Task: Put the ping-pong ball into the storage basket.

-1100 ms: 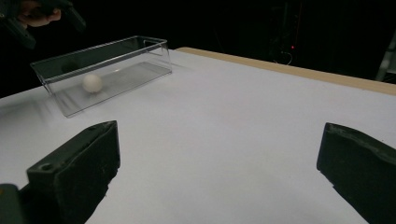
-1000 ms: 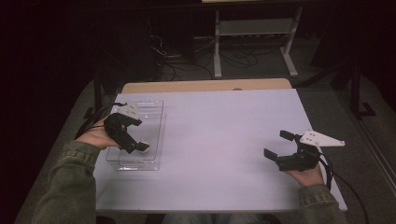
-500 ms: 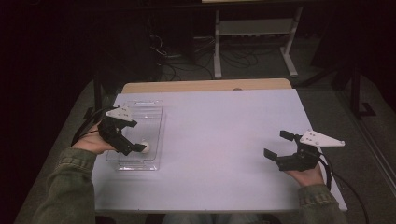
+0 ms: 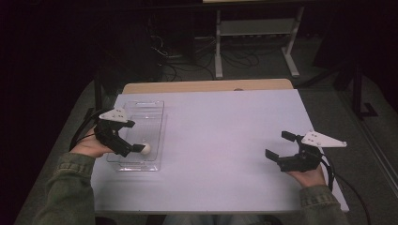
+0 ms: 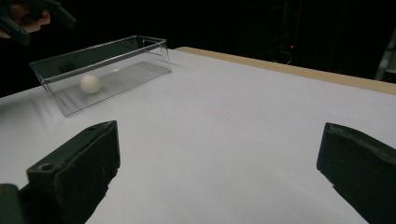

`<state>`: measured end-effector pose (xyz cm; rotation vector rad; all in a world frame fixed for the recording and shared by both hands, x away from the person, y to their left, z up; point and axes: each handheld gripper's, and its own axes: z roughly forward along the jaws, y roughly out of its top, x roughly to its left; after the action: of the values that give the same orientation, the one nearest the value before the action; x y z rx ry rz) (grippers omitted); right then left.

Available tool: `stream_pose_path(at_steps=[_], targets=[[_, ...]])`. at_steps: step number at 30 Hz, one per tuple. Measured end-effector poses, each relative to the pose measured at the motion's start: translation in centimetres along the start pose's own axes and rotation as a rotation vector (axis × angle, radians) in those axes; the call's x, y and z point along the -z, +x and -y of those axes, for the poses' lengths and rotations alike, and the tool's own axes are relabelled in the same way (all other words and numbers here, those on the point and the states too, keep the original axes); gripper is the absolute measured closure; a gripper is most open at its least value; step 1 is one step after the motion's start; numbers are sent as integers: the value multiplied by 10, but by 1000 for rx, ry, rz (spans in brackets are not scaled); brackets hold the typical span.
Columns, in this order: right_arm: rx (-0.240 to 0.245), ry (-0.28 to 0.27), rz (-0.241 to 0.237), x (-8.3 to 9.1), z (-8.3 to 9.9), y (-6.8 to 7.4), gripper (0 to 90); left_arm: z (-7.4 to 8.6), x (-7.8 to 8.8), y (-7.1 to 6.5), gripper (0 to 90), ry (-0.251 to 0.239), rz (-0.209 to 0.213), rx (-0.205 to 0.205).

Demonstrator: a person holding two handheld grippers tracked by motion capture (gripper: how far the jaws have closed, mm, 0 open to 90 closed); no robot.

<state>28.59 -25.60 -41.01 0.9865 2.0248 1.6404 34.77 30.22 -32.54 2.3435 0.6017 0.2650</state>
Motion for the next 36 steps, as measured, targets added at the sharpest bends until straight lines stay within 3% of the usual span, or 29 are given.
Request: stream_pose_path(at_steps=[9,18,27,36], targets=[[2,-2,3,0,0,0,0,10,4,-4,0,-78,-31,17],[3,-1,4,0,0,0,0,29,6,-6,0,-164,-70,82],[0,1,3,0,1,0,0,37,3,-14,0,-159,-128,83],[-1,3,3,0,1,0,0,45,2,-18,0,-194,-149,108]])
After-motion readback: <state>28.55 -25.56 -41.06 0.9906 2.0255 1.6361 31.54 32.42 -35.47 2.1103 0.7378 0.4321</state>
